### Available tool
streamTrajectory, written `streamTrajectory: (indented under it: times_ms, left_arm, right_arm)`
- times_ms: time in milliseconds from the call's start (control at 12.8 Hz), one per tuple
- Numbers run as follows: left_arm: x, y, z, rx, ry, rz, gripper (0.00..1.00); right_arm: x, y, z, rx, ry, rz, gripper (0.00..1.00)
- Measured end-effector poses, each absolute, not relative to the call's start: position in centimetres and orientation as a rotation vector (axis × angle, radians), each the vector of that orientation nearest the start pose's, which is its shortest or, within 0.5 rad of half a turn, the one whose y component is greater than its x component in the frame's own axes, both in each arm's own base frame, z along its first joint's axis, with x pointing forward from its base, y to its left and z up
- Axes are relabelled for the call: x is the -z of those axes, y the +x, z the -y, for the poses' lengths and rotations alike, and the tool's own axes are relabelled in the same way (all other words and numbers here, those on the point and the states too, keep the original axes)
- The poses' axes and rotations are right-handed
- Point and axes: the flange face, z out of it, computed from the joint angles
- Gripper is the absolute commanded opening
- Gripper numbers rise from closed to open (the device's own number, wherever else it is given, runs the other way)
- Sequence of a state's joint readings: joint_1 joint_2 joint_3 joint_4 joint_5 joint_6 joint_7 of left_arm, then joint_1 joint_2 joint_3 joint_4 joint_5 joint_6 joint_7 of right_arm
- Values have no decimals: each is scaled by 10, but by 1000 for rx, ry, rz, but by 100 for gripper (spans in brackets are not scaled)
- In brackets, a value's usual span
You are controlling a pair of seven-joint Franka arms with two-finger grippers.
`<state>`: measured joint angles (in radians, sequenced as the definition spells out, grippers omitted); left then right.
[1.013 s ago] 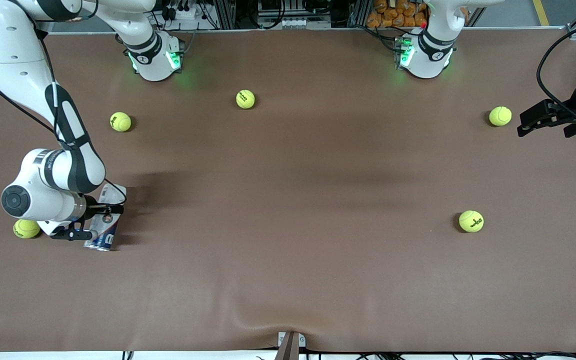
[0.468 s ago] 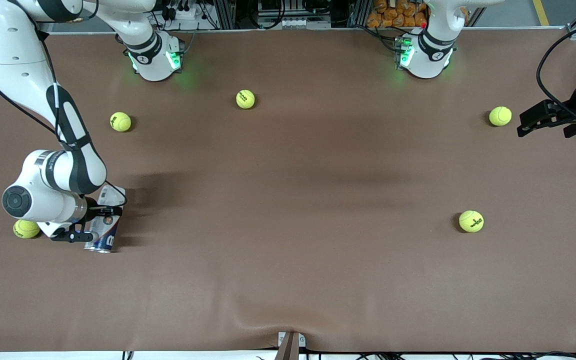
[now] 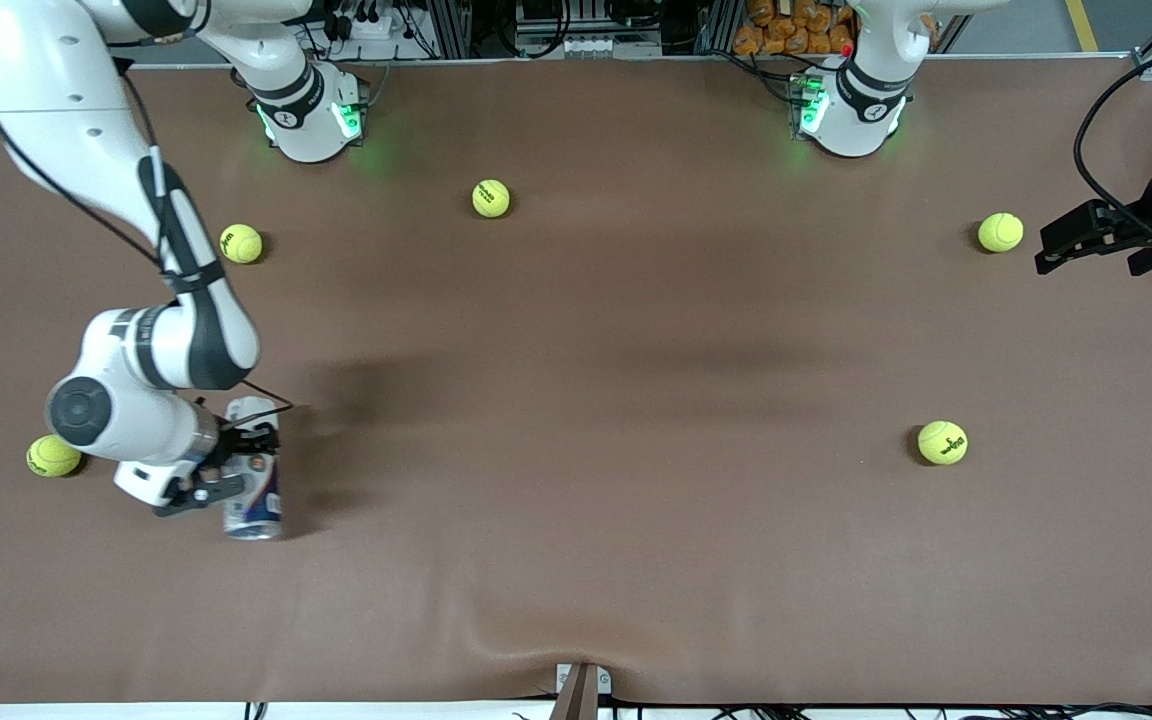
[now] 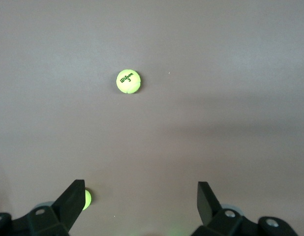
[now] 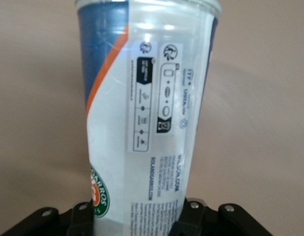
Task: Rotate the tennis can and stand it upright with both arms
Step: 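Carry the can with the right gripper to the table's middle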
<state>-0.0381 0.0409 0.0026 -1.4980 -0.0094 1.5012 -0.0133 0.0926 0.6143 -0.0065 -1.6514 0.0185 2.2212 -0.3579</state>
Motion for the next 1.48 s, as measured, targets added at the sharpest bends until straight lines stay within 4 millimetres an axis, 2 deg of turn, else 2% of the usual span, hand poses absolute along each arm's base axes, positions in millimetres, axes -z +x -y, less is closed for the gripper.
streamTrajectory:
  times_ms: [156, 312, 545, 701, 779, 935, 1091, 1247, 1481]
  left_arm:
    - [-629, 560, 21, -62, -3149, -35, 100]
    - [-629, 560, 20, -62, -3149, -34, 100]
    - [-628, 561, 20, -65, -3149, -31, 100]
    - [-627, 561, 20, -68, -3149, -32, 100]
    - [-626, 561, 20, -70, -3149, -33, 100]
    - [-625, 562, 20, -73, -3149, -32, 100]
    - [-625, 562, 19, -73, -3149, -31, 100]
    - [-625, 562, 19, -75, -3149, -31, 100]
    - [-622, 564, 19, -82, -3149, -31, 100]
  right_arm:
    - [-265, 674, -142, -40, -2984, 928, 52]
    - [-279, 657, -229, -9, -2913, 1135, 53]
    - [-298, 611, -355, 56, -2795, 1464, 53]
    - [-303, 577, -414, 92, -2735, 1697, 53]
    - [-305, 561, -439, 130, -2700, 1791, 56]
    - [-302, 539, -476, 227, -2617, 1927, 59]
    - [-286, 524, -500, 290, -2486, 2087, 58]
    - [-259, 514, -511, 270, -2399, 2206, 58]
    - [-221, 506, -516, 246, -2341, 2306, 60]
